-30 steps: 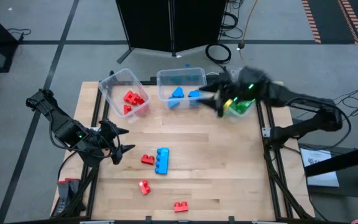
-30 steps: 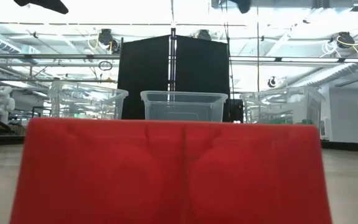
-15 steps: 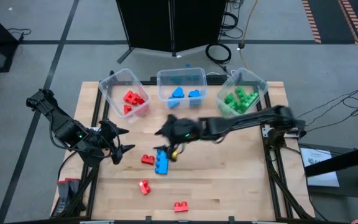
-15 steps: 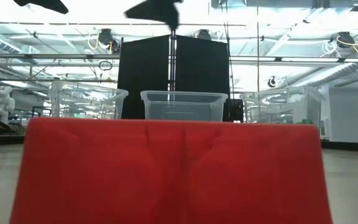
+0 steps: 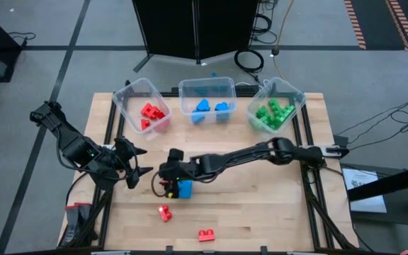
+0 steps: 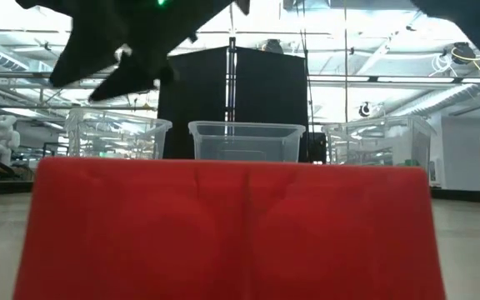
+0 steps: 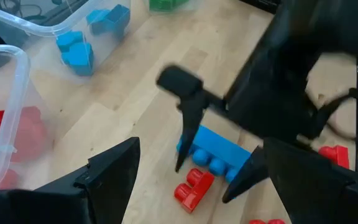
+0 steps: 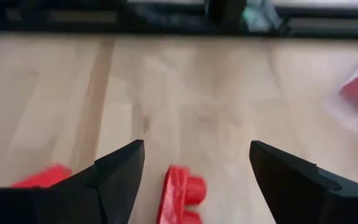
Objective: Sort blocks
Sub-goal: Put the red game piece into the left transparent bin
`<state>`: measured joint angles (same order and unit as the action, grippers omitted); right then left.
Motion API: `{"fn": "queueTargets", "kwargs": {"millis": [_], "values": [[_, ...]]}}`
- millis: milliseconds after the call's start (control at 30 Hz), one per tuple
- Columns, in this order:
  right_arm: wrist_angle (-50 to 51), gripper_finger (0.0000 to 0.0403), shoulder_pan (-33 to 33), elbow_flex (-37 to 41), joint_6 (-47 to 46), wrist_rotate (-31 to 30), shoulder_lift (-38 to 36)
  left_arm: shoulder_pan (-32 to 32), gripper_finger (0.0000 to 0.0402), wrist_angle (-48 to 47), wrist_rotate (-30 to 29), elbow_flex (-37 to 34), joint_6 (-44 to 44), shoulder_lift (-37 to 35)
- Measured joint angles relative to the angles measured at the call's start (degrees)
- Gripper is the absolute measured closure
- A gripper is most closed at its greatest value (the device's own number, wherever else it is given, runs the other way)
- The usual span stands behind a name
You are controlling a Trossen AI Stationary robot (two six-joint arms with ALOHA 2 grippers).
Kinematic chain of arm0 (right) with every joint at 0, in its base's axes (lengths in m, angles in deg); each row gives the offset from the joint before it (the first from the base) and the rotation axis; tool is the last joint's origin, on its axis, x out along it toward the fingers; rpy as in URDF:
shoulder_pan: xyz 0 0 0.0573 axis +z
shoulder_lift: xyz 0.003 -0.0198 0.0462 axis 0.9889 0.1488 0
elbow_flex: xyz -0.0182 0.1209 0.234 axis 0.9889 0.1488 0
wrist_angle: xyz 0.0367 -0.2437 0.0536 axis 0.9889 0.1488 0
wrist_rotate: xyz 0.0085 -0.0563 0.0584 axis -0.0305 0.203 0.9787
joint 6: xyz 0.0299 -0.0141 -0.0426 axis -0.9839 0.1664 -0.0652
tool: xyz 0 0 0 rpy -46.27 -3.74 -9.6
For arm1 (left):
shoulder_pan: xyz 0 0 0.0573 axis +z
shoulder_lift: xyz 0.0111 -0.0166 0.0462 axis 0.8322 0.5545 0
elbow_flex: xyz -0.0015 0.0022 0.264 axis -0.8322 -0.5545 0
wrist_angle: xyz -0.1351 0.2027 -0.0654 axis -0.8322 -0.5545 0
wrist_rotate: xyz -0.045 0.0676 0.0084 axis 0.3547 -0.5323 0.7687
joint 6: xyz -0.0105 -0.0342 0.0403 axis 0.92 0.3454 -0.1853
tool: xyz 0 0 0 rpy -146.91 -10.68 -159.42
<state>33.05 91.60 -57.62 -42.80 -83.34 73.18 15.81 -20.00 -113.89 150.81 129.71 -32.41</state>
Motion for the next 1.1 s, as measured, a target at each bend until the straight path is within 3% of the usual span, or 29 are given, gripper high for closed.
{"fn": "queueTargets", "kwargs": {"millis": [600,700,833,1100], "values": [[6.16,0.0122,0.85,-1.26,-6.41,0.24,10.48,0.00,0.0066,-1.84,0.04,-0.01,-0.31,-0.02],[8.01,0.0153,0.87,-1.33,-6.77,0.30,10.52,0.00,0.0066,-2.26,0.04,-0.02,-0.18,-0.02],[8.28,0.0246,0.93,-1.31,-6.57,0.37,10.29,0.00,0.0066,-2.46,0.04,-0.02,-0.07,-0.02],[7.94,0.0253,0.63,-1.23,-6.84,4.10,9.93,0.00,0.0066,-2.51,0.04,-0.02,-0.02,-0.02]]}}
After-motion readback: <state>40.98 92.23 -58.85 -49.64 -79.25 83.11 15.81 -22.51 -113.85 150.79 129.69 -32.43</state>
